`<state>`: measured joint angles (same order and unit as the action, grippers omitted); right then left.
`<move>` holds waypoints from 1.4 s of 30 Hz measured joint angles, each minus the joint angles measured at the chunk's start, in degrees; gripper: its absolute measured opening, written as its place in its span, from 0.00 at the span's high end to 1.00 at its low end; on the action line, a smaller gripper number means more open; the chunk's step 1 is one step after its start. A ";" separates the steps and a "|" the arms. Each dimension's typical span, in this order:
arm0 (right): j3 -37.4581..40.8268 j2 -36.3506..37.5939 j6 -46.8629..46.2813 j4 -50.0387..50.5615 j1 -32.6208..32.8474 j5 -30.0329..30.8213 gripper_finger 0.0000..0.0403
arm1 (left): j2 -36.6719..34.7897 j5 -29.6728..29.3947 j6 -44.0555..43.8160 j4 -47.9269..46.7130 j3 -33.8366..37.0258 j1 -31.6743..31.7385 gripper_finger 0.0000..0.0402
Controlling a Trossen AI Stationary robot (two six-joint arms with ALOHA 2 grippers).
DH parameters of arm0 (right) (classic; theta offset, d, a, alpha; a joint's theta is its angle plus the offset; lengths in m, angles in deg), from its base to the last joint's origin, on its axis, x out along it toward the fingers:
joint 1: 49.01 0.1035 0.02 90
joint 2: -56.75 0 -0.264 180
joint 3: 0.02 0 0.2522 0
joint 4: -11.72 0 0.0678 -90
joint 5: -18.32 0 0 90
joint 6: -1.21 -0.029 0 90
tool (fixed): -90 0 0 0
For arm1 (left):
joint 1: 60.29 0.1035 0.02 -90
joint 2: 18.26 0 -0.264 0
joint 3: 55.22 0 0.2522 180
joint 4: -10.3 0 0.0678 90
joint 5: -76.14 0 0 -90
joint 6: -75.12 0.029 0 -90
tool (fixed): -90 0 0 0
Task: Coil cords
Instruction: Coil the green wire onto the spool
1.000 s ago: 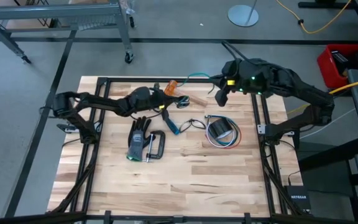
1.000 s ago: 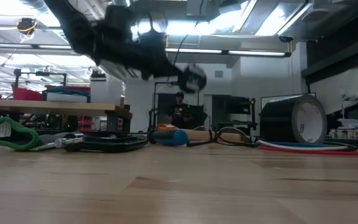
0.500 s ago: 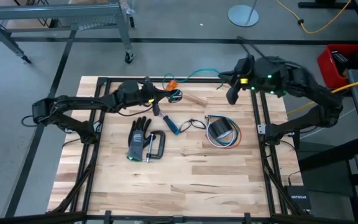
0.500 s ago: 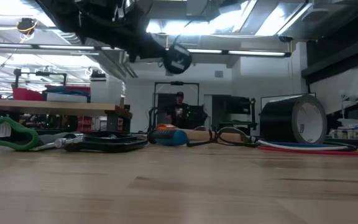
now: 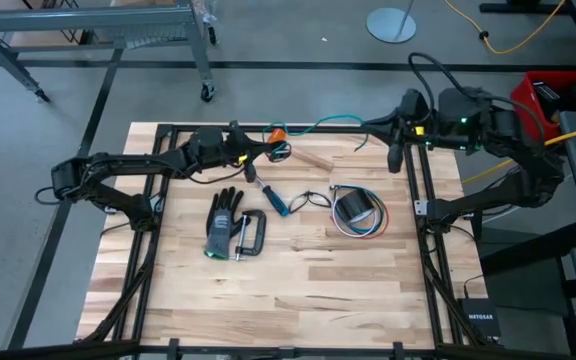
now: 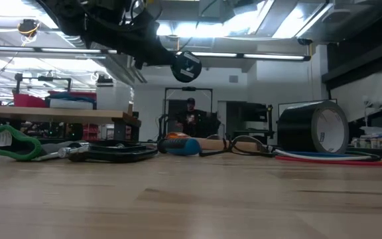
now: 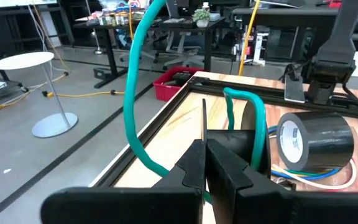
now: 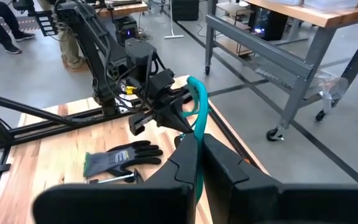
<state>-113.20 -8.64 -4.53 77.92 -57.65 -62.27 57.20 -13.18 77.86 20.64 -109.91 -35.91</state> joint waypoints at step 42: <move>0.04 -8.74 0.30 -1.11 0.00 0.59 0.58 | 0.02 3.54 2.10 7.89 0.07 -0.12 1.00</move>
<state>-113.16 -17.38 -4.23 76.81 -57.65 -61.68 57.22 -9.64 79.96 28.53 -109.85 -36.02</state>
